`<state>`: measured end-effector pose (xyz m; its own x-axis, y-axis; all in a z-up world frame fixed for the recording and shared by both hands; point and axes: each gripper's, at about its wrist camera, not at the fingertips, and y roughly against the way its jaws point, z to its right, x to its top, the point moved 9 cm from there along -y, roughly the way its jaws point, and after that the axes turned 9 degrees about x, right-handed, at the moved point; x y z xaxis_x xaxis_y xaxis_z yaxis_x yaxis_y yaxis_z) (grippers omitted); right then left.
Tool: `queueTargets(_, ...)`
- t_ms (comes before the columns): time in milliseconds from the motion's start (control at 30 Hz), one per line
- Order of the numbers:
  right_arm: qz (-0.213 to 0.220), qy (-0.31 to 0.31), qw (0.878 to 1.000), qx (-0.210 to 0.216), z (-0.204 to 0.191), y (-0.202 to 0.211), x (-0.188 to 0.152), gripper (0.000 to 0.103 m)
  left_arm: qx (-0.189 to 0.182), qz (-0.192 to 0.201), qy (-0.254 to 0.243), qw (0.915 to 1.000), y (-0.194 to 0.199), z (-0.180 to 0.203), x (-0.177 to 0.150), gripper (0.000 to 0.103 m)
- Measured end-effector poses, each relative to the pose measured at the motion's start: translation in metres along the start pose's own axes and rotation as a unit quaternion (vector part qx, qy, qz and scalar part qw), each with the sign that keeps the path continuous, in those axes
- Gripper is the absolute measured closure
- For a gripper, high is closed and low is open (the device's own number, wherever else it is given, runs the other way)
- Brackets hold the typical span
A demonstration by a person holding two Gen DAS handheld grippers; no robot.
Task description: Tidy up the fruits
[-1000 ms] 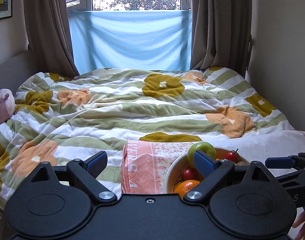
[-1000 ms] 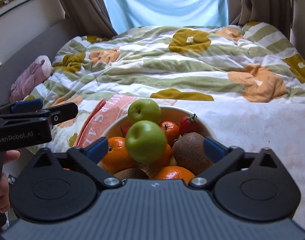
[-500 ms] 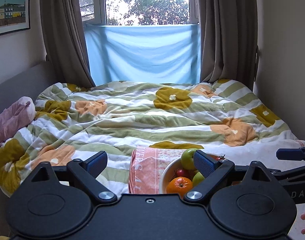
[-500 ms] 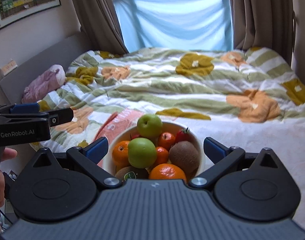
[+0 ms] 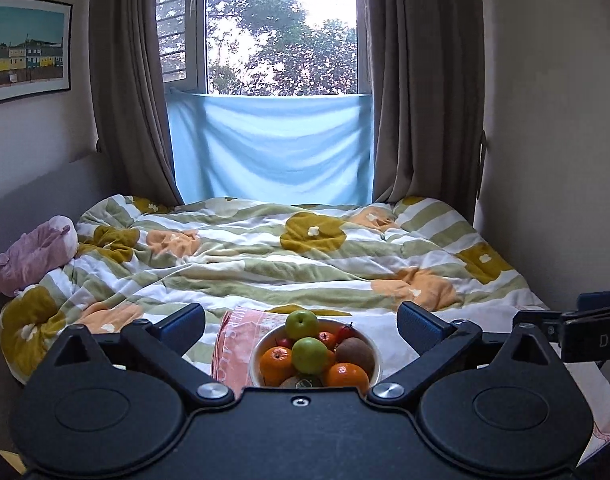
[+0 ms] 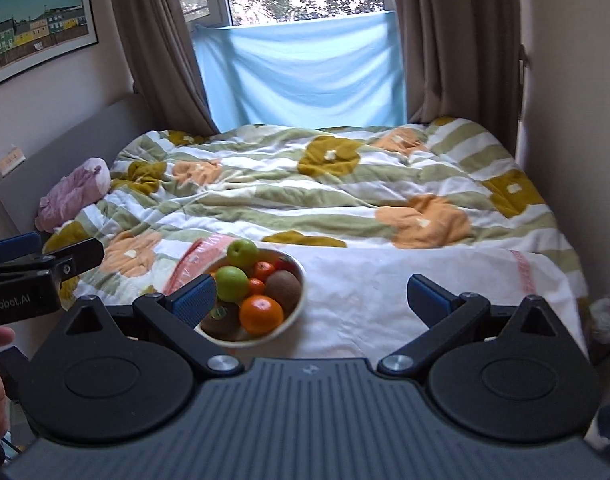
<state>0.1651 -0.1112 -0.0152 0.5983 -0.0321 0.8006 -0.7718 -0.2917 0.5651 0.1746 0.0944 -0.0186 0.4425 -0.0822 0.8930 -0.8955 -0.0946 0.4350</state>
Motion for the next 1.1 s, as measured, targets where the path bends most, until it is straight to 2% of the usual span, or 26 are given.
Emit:
queueTargets(133, -0.007, 0.017, 0.999, -0.041, 0.008, 0.038, -0.017, 0.0, -0.002, -0.01, -0.012, 0.9999, 0.026, 0.016, -0.011, 0.0)
queueTargets(267, -0.029, 0.005, 0.997, -0.067, 0.018, 0.058, -0.039, 0.0, -0.009, -0.024, -0.009, 0.9996, 0.046, 0.028, -0.025, 0.0)
queueTargets(500, -0.051, -0.029, 0.995, -0.085, 0.037, 0.077, -0.07, 0.0, -0.005, -0.042, -0.035, 0.9985, 0.059, 0.042, -0.045, 0.0)
queueTargets(1100, -0.044, -0.044, 0.993, -0.096, 0.053, 0.084, -0.067, 0.0, -0.005, -0.038, -0.044, 0.9983, 0.065, 0.051, -0.047, 0.0)
